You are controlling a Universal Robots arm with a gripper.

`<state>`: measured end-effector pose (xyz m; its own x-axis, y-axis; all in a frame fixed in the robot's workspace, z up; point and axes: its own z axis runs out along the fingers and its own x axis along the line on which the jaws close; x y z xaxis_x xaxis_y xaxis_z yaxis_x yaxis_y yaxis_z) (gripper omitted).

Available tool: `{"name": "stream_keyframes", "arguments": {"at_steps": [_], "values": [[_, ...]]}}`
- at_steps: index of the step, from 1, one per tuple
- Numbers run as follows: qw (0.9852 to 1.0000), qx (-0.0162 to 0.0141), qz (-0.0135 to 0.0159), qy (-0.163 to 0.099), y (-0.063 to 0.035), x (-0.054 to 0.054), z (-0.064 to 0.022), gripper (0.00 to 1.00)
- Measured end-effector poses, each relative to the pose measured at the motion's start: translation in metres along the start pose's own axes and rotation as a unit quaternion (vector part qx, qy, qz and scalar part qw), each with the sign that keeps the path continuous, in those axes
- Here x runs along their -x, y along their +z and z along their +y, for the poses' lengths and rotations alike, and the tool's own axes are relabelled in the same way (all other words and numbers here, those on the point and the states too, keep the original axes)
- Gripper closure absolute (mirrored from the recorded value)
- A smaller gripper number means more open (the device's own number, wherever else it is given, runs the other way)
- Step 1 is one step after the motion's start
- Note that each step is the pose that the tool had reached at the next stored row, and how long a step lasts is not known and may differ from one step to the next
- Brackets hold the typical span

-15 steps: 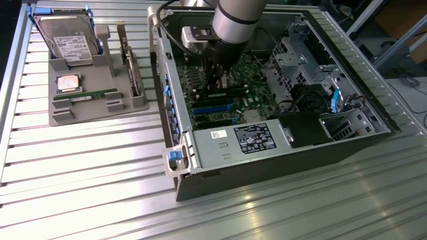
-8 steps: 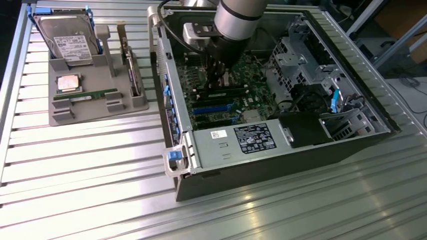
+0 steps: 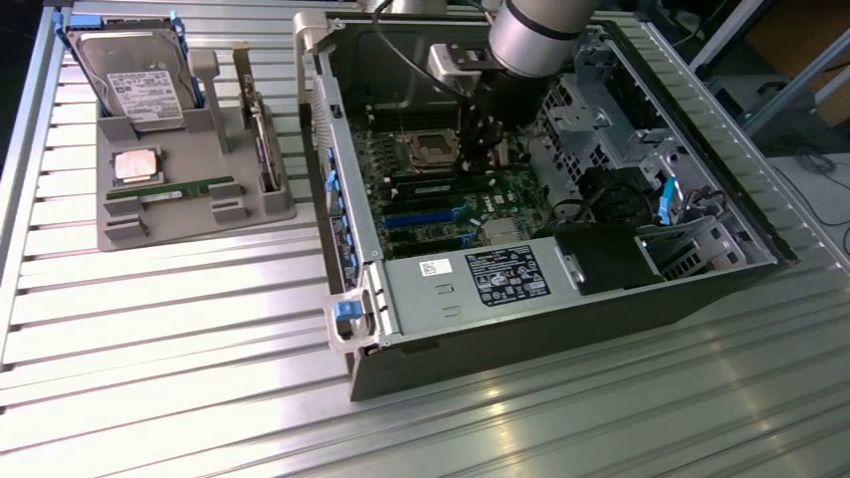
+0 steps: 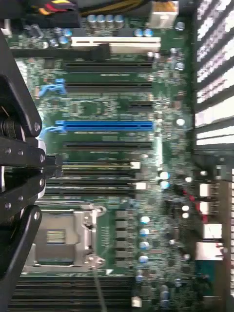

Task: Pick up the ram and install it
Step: 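Press down the ram until it locks into place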

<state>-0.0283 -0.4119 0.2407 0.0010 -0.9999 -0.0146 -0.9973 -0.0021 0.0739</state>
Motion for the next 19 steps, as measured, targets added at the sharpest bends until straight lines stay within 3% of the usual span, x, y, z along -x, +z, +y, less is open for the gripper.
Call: {"name": "stream_keyframes", "arguments": {"at_steps": [5, 11, 16, 19], "values": [[1.0000, 0.0001, 0.0000, 0.000, -0.0041, 0.000, -0.0275, 0.90], [1.0000, 0.0001, -0.0001, 0.000, -0.0099, 0.001, -0.0485, 0.90], [1.0000, 0.0001, -0.0001, 0.000, -0.0257, 0.001, -0.0604, 0.90], [1.0000, 0.0001, 0.0000, 0.000, -0.0445, 0.002, -0.0610, 0.90]]}}
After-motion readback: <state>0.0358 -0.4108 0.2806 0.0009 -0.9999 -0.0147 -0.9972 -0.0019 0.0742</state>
